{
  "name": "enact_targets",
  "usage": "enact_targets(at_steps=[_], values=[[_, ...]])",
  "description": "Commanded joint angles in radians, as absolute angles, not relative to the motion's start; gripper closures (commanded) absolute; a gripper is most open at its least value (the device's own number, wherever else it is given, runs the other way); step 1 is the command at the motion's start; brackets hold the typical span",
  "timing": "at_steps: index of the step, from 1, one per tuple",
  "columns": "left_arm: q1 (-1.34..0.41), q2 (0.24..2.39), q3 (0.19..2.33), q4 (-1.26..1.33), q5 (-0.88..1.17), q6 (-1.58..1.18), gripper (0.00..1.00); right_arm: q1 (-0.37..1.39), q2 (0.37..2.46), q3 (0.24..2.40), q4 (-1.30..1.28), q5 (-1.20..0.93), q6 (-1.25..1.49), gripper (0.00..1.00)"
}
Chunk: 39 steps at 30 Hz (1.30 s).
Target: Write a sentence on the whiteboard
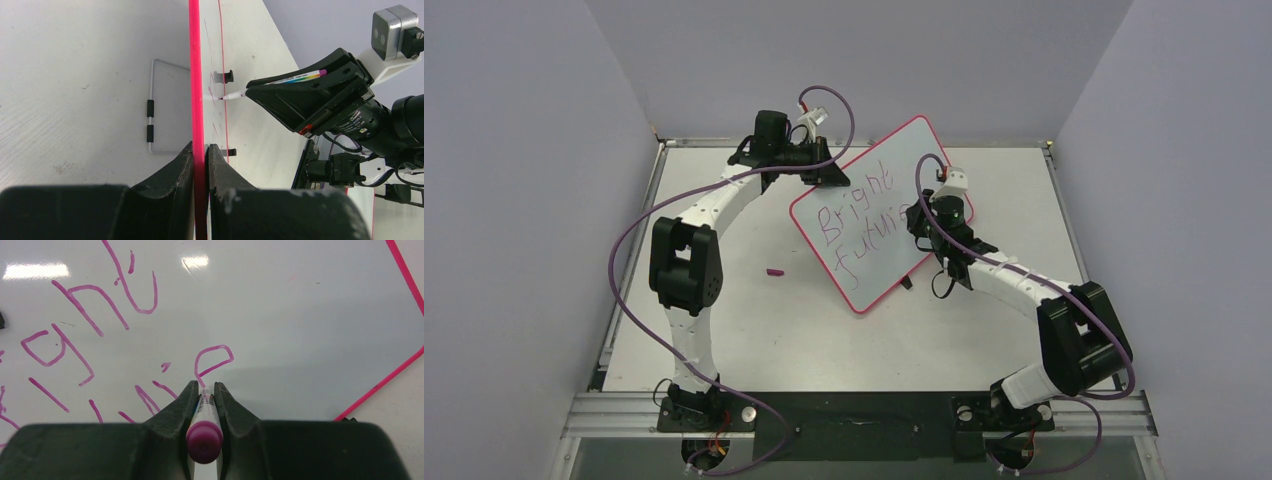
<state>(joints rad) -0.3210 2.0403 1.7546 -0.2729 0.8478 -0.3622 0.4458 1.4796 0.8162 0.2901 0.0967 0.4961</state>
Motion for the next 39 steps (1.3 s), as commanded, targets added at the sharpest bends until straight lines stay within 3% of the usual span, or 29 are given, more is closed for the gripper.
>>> enact_targets(at_steps=[1, 26, 39], values=[[-0.331, 1.987, 1.764, -0.195, 0.877, -0.319, 1.0, 0.433, 1.469, 0.811, 0.284, 0.108, 0.501, 1.0], [-0.331, 1.99, 1.766, -0.191, 0.878, -0.321, 1.0, 0.388, 1.512, 0.9, 0.243, 0.126, 0.47, 1.0], [-0.331, 1.981, 1.761, -0.192, 0.878, -0.321, 1.0, 0.388, 1.368, 0.875, 0.187, 0.149, 0.462, 1.0]])
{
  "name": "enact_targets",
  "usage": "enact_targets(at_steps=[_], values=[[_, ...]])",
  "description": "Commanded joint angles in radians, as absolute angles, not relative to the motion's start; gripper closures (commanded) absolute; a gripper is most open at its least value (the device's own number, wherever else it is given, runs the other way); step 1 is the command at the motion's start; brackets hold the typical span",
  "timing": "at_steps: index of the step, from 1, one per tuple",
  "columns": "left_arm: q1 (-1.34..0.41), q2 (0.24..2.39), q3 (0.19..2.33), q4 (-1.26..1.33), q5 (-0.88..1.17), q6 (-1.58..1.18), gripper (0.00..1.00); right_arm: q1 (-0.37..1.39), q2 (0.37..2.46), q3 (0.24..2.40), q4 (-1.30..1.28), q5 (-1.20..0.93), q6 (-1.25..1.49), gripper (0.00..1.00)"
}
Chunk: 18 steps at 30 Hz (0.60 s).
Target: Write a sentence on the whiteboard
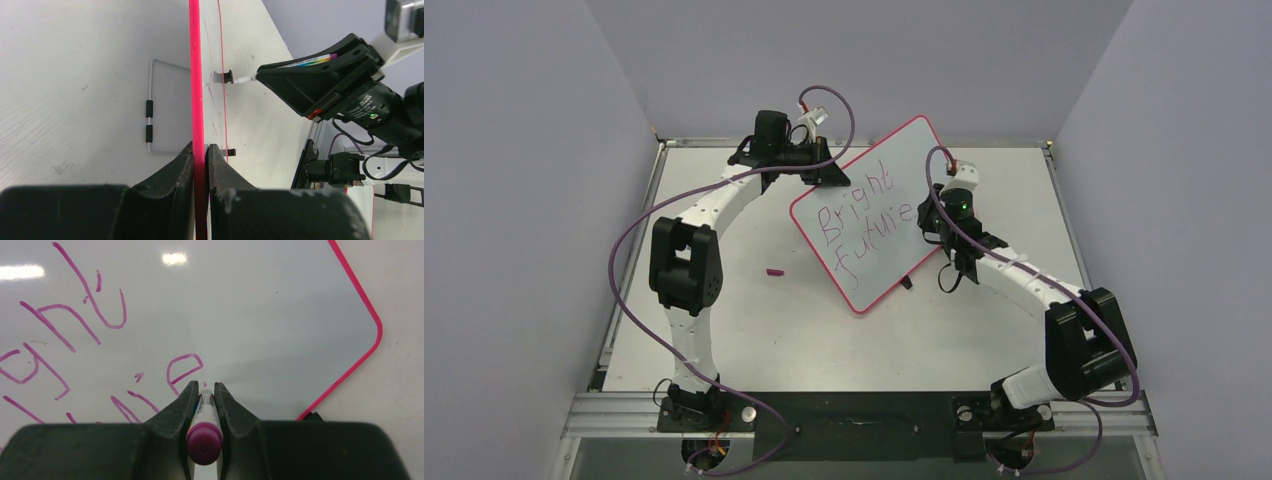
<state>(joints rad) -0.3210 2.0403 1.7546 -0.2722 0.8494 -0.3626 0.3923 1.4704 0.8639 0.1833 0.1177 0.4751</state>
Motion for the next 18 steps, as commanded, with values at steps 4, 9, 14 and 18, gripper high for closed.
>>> enact_targets(at_steps=[4, 9, 14, 18], values=[[-0.333, 1.977, 1.758, -0.19, 0.88, -0.323, 1.0, 0.389, 1.3, 0.849, 0.164, 0.158, 0.461, 1.0], [-0.333, 1.974, 1.757, -0.189, 0.881, -0.324, 1.0, 0.391, 1.212, 0.782, 0.145, 0.169, 0.464, 1.0], [-0.338, 1.972, 1.756, -0.186, 0.879, -0.325, 1.0, 0.391, 1.138, 0.734, 0.116, 0.18, 0.463, 1.0], [-0.343, 1.971, 1.758, -0.185, 0.877, -0.325, 1.0, 0.393, 1.078, 0.699, 0.099, 0.182, 0.461, 1.0]])
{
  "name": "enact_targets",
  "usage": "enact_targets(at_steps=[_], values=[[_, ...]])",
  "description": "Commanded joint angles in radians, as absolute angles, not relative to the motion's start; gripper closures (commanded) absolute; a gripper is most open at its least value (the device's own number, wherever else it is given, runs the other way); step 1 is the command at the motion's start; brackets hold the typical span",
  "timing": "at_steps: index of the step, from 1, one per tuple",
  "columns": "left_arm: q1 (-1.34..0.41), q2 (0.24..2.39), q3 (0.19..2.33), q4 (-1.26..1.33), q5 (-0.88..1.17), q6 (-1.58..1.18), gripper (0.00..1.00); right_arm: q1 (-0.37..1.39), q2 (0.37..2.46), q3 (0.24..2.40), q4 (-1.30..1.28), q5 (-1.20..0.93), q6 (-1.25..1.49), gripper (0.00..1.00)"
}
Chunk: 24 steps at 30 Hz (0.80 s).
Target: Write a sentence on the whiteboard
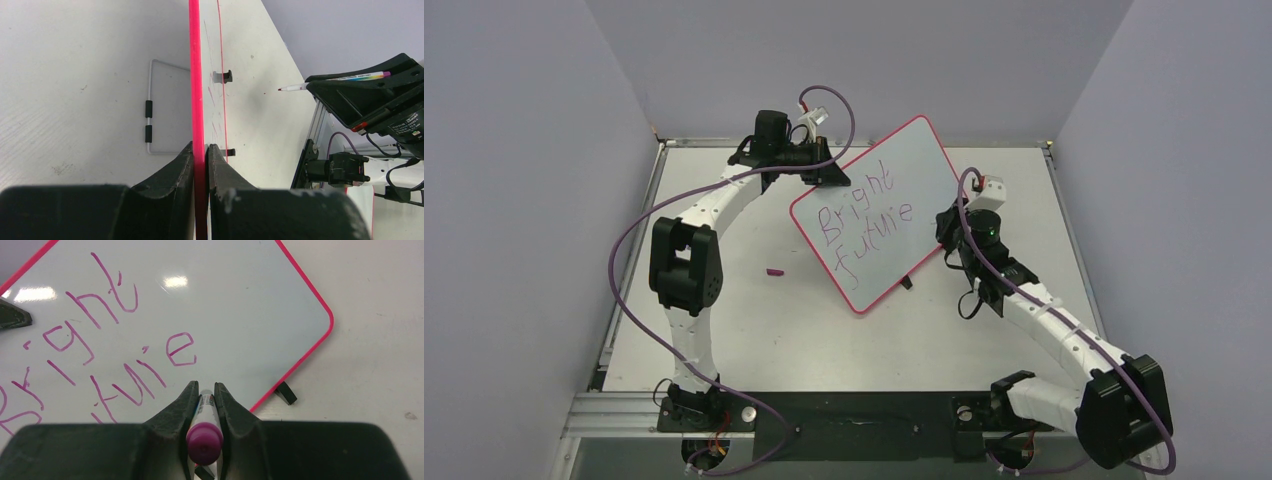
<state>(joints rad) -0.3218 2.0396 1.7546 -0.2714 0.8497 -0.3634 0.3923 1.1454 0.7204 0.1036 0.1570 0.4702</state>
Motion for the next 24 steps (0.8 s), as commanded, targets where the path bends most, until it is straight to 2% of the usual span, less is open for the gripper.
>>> enact_targets(at_steps=[1, 15, 24], values=[[-0.344, 1.972, 1.759, -0.186, 0.877, -0.325, 1.0, 0.393, 1.064, 0.69, 0.094, 0.184, 0.459, 1.0], [-0.353, 1.984, 1.769, -0.192, 0.871, -0.323, 1.0, 0.41, 1.009, 0.581, 0.172, 0.099, 0.465, 1.0], [-0.351, 1.982, 1.768, -0.189, 0.878, -0.325, 1.0, 0.525, 1.007, 0.514, 0.284, 0.095, 0.441, 1.0]])
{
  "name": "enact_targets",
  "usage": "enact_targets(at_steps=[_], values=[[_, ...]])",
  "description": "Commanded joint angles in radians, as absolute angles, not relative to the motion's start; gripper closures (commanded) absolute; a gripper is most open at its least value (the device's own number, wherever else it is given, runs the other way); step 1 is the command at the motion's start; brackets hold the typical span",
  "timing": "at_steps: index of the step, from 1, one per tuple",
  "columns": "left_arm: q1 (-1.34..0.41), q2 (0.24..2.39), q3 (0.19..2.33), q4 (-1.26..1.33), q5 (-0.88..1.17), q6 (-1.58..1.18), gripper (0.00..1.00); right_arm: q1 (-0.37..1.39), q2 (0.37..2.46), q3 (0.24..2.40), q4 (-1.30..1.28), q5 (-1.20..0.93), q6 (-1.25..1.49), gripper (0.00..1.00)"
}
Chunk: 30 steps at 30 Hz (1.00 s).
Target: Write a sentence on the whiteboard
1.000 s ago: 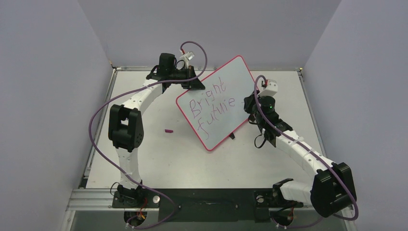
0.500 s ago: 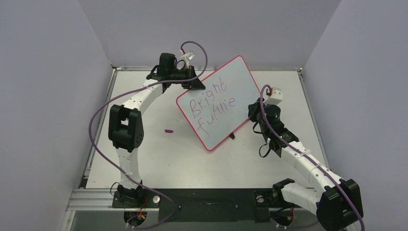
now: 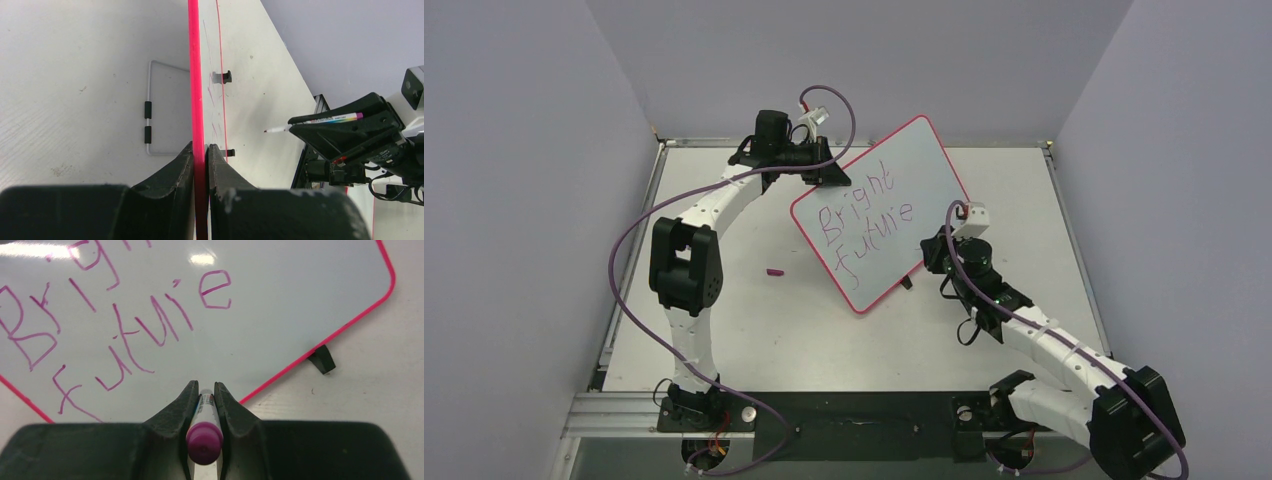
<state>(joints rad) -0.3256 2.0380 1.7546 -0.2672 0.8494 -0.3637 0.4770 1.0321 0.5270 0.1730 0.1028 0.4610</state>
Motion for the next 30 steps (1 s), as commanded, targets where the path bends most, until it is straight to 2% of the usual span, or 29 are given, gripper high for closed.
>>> enact_targets(at_steps=[1, 13, 30], values=[[-0.351, 1.983, 1.767, -0.189, 0.877, -0.324, 1.0, 0.542, 1.005, 0.509, 0.296, 0.096, 0.437, 1.0], [-0.351, 1.978, 1.764, -0.187, 0.877, -0.327, 1.0, 0.623, 1.026, 0.444, 0.443, 0.034, 0.413, 1.0], [-0.351, 1.977, 1.761, -0.186, 0.877, -0.325, 1.0, 0.652, 1.079, 0.419, 0.503, 0.026, 0.391, 1.0]])
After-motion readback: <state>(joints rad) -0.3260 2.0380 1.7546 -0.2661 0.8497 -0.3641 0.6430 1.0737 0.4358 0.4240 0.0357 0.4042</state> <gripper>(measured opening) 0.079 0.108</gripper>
